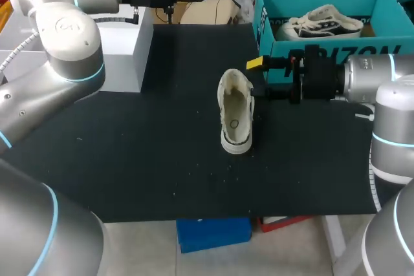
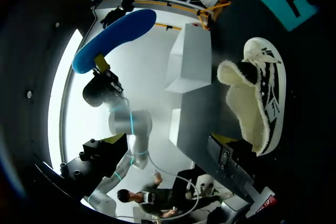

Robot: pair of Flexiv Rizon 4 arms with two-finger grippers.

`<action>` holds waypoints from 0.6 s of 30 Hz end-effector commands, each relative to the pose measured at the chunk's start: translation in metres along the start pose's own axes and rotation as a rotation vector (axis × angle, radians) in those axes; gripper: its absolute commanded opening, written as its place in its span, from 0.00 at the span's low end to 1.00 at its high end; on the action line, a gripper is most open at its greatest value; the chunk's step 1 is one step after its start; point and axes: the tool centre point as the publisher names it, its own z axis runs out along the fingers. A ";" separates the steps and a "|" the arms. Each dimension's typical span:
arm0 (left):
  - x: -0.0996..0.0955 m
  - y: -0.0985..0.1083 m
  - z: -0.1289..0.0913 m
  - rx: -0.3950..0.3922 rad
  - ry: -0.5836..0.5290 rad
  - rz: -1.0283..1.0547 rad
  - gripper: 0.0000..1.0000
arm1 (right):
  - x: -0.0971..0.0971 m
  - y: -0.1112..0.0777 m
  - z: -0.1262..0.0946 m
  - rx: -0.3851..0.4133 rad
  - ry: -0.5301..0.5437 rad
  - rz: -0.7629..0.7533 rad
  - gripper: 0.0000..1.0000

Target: Take the shoe out of the shoebox, open the shoe tongue, remove and reinsert the insole, then place the shoe into the shoebox

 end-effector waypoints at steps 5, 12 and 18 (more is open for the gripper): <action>0.024 -0.022 0.004 0.024 0.034 0.192 0.00 | -0.001 -0.001 0.002 -0.004 0.000 0.000 1.00; 0.073 -0.034 0.000 0.050 0.054 0.317 0.00 | -0.001 -0.001 0.002 -0.004 0.000 0.000 1.00; 0.101 -0.044 -0.002 0.143 0.040 0.388 0.00 | -0.001 -0.001 0.002 -0.004 0.000 0.000 1.00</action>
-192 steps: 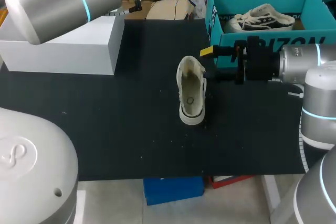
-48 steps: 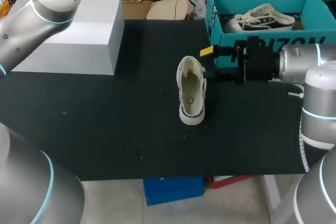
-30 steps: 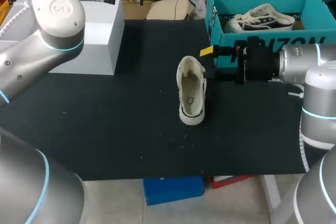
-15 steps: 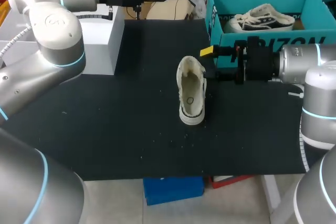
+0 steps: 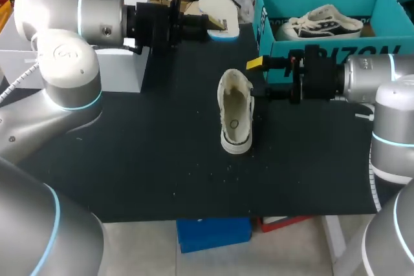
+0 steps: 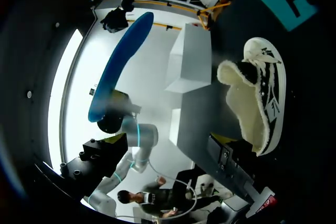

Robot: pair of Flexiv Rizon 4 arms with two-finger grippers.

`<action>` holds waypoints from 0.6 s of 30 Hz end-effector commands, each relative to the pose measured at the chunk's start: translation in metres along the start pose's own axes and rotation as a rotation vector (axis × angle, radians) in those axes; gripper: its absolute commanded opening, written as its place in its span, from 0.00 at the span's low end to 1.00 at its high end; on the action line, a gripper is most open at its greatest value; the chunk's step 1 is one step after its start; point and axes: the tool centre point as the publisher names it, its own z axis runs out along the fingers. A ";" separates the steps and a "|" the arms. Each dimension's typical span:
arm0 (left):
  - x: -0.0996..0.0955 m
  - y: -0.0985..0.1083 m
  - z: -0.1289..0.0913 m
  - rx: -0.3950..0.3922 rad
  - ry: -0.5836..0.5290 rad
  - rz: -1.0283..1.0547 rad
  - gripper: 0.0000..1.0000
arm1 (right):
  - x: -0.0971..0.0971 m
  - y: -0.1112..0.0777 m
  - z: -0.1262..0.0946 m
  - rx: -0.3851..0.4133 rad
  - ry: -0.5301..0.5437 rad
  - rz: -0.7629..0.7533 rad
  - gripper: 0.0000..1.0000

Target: Take the shoe out of the shoebox, open the shoe tongue, remove and reinsert the insole, then place the shoe into the shoebox

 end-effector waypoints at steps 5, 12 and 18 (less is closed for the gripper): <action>0.044 -0.040 0.000 0.061 -0.020 0.076 0.00 | -0.001 -0.001 0.002 -0.004 0.000 0.000 1.00; 0.073 -0.069 -0.009 0.103 -0.053 0.138 0.00 | -0.001 -0.001 0.002 -0.004 0.000 0.000 1.00; 0.094 -0.091 -0.011 0.133 -0.051 0.118 0.00 | -0.001 -0.001 0.002 -0.004 0.000 0.000 1.00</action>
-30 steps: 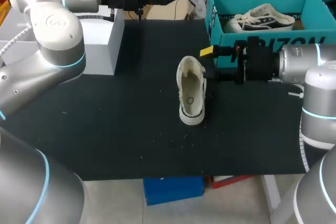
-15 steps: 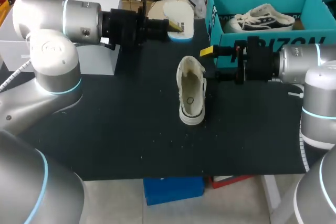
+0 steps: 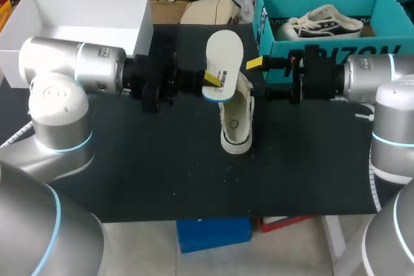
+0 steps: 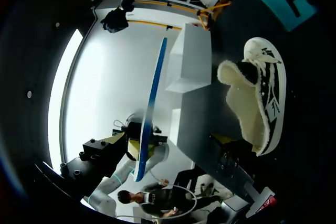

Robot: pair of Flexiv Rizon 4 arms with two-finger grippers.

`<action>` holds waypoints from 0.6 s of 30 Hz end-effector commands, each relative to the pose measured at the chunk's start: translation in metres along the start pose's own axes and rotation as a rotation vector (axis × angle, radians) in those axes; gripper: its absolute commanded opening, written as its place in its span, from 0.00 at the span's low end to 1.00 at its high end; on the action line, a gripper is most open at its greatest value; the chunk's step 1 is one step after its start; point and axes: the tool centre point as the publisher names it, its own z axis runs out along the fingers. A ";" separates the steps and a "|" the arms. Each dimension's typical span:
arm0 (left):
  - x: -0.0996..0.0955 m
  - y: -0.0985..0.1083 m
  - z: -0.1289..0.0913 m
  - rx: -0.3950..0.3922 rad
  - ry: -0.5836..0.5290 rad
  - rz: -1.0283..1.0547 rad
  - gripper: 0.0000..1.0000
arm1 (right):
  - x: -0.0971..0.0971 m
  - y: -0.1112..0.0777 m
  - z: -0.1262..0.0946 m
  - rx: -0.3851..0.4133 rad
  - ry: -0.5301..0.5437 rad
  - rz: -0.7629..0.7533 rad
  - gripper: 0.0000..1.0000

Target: Take the shoe out of the shoebox, open the shoe tongue, remove and reinsert the insole, then place the shoe into the shoebox

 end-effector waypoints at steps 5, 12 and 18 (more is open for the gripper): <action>0.011 -0.015 -0.005 -0.024 -0.007 -0.028 0.00 | -0.001 -0.001 0.002 -0.004 0.000 0.000 1.00; 0.011 -0.015 -0.005 -0.024 -0.007 -0.028 0.00 | -0.001 -0.001 0.002 -0.004 0.000 0.000 1.00; 0.011 -0.032 0.007 0.018 0.001 0.117 0.00 | -0.001 -0.001 0.002 -0.004 0.000 0.000 1.00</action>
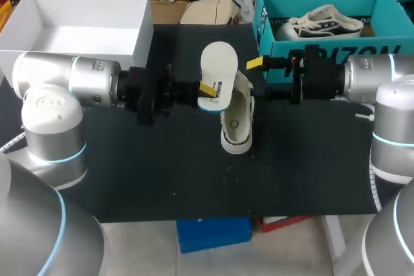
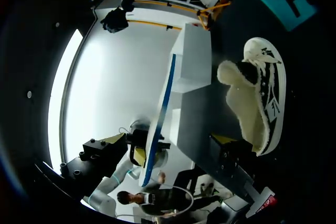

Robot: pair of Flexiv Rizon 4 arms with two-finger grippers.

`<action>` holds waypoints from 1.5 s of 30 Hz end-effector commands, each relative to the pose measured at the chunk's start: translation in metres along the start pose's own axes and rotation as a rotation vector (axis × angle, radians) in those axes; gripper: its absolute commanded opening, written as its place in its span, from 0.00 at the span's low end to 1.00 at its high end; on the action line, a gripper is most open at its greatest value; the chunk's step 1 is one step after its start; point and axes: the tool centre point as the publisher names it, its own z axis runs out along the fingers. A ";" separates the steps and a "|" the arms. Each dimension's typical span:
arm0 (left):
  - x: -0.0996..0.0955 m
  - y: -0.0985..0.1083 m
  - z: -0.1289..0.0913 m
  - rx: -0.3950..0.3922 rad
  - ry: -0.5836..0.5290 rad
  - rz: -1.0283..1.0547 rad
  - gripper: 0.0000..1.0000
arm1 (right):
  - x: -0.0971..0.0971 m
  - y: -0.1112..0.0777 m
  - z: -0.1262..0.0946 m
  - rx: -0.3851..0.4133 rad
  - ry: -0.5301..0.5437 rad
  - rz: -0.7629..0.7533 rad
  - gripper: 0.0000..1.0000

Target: Take the shoe out of the shoebox, open the shoe tongue, remove and reinsert the insole, then place the shoe into the shoebox

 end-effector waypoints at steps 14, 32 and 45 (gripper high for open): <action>0.047 -0.053 0.032 0.047 -0.056 0.212 0.00 | -0.001 -0.001 0.002 -0.004 0.000 0.000 1.00; 0.060 -0.067 0.028 -0.174 -0.007 0.159 0.00 | -0.001 -0.001 0.002 -0.004 0.000 0.000 1.00; 0.054 -0.068 0.012 -0.171 0.002 0.193 0.00 | -0.001 -0.001 0.002 -0.004 0.000 0.000 1.00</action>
